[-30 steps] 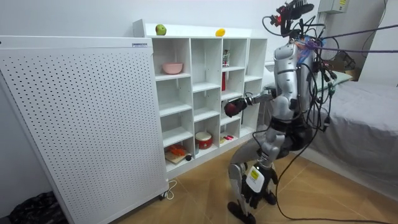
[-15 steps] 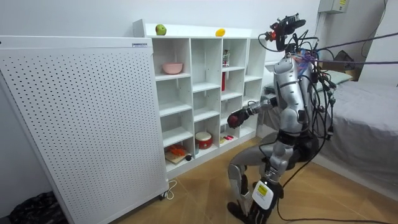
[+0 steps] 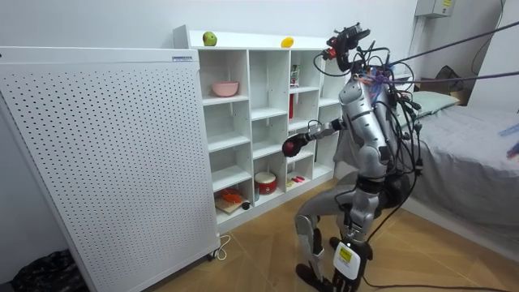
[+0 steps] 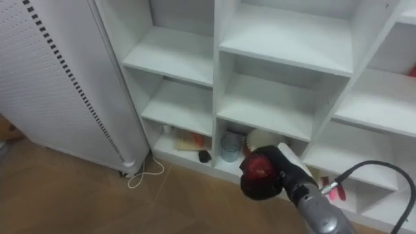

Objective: Arrange fruit in the closet

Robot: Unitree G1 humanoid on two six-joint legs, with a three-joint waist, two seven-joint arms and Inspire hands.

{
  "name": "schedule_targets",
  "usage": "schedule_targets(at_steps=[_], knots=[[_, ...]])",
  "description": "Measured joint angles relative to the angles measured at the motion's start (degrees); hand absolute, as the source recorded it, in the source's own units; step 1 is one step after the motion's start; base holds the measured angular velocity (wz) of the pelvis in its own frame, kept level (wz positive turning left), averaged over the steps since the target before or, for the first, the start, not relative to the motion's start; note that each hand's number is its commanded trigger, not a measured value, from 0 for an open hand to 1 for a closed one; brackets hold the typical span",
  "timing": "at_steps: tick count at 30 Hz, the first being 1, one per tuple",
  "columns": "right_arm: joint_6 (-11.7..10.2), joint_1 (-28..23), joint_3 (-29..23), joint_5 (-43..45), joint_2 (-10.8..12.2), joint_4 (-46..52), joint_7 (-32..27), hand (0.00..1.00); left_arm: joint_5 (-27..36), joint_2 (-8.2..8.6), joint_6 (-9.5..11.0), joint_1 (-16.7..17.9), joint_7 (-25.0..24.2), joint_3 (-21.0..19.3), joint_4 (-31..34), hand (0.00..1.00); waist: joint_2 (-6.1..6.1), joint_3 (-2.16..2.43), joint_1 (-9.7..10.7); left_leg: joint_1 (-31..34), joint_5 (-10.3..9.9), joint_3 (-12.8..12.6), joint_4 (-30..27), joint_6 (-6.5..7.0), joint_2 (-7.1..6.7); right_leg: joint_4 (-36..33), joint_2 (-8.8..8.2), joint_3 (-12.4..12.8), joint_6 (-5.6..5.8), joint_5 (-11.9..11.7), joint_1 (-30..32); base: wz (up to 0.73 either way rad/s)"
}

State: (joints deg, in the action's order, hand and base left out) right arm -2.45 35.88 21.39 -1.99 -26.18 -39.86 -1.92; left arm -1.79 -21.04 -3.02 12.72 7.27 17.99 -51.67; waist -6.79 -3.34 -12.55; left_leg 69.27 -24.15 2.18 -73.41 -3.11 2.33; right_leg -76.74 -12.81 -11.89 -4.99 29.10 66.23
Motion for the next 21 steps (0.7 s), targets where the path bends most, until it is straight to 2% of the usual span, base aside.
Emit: schedule_targets(at_steps=[6,10,13,17,21], knots=[[0.1,2.6,0.8,-0.3,-0.1,-1.9,-4.1,1.00,0.0,-1.33,-1.0,0.7,0.1,0.2,1.0,0.00,-0.92,0.00,-0.5,1.6,-0.1,0.3,0.1,0.37,-0.72,0.1,-1.15,-0.9,0.10,0.5,0.8,0.10],[0.1,5.0,3.0,-0.8,-1.7,-2.5,-7.1,1.00,0.0,-2.51,-0.7,0.7,0.1,0.2,1.0,0.00,-1.60,-0.03,-0.6,2.2,-0.1,0.6,0.1,0.64,-1.20,0.2,-1.81,-1.4,0.12,0.7,0.9,0.07],[0.0,6.8,3.9,-3.0,-2.7,-4.0,-9.9,1.00,0.0,-3.47,-0.8,0.8,0.1,0.2,1.0,0.00,-1.61,-0.04,-0.7,2.5,-0.1,1.0,0.1,0.76,-1.36,0.5,-2.09,-2.1,0.13,0.8,0.7,0.05],[0.1,8.7,4.4,-7.6,-3.1,-8.6,-12.6,1.00,0.0,-3.85,-1.7,0.8,0.8,0.4,1.0,0.00,-1.71,-0.08,-1.4,2.3,-0.2,1.1,0.3,0.90,-1.30,1.0,-2.06,-2.5,0.34,0.9,0.0,0.02],[1.1,9.1,4.4,-10.1,-3.8,-10.4,-15.8,1.00,0.0,-4.55,-2.6,0.8,1.9,1.1,1.1,0.00,-1.82,-0.15,-1.7,2.3,-0.3,1.1,0.4,1.00,-1.38,1.2,-2.09,-2.6,0.71,1.1,-0.2,0.03]])
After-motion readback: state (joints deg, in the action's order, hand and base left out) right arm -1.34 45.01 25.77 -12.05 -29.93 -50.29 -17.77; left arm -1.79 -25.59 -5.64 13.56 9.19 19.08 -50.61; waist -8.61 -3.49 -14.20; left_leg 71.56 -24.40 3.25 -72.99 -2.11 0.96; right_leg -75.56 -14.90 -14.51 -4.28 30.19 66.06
